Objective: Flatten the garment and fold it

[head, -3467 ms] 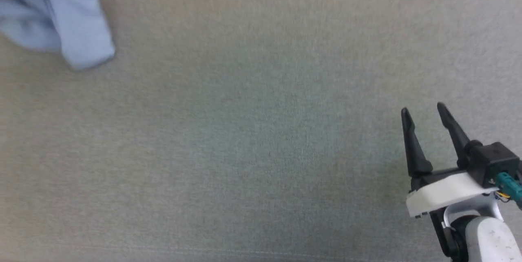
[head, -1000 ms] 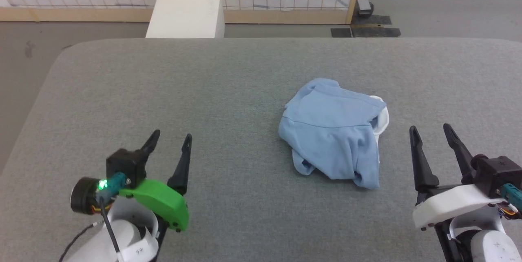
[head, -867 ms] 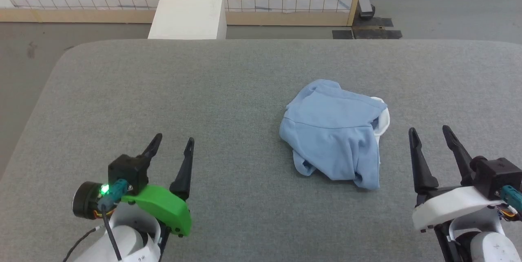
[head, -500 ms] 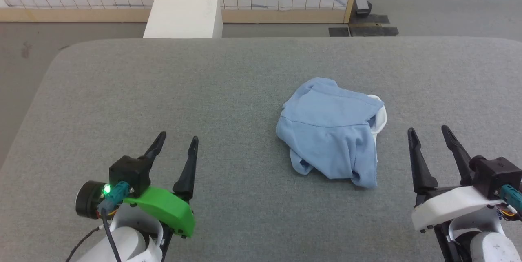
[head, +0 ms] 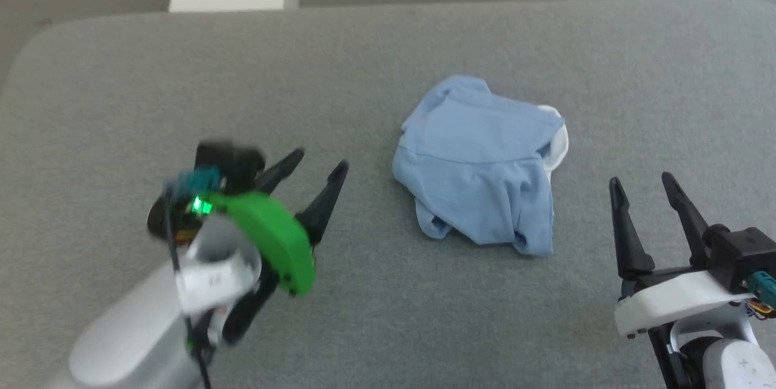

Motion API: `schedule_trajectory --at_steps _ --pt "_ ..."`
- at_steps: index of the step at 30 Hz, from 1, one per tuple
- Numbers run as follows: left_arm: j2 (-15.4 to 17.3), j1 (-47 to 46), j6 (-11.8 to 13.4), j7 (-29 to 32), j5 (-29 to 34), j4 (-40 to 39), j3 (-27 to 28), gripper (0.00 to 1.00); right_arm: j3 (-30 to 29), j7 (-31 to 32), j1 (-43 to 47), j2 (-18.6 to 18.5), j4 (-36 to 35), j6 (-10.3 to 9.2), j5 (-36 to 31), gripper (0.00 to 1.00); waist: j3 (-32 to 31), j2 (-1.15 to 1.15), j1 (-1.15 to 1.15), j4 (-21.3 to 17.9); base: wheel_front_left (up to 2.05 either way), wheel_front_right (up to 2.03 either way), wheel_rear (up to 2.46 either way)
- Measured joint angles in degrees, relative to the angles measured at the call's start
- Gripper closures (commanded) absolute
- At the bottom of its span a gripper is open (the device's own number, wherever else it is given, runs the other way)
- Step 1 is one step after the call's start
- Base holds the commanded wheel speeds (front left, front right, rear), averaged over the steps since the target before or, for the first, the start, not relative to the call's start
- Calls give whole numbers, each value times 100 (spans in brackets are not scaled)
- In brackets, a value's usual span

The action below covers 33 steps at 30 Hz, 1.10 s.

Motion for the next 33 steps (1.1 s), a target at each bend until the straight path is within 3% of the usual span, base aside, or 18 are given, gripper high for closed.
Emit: schedule_trajectory --at_steps 7,14,28,29,30,33 --pt "-305 -1225 -247 1441 -636 422 -55 0 7 -126 -114 0 -35 0 15 0 520 0 0 -239 0 0 0" --pt "-519 -2061 -379 2470 -815 1240 -263 0 54 -357 -264 -1 78 0 131 0 954 0 0 -567 0 0 0" --pt "-616 -2616 -575 3036 -851 2002 -497 0 110 -702 -385 0 385 0 283 0 1568 0 1 -1057 0 0 0" --pt "-621 -2616 -609 3032 -862 2004 -493 60 110 -706 -389 0 403 0 288 0 1593 0 1 -1070 0 0 0" --pt "-628 -2616 -645 3025 -877 2001 -491 100 111 -720 -393 0 420 0 288 0 1611 0 1 -1076 0 0 0" --pt "-643 -2614 -755 2876 -880 1978 -489 100 118 -722 -426 0 486 0 287 0 1617 0 1 -1068 0 0 0"
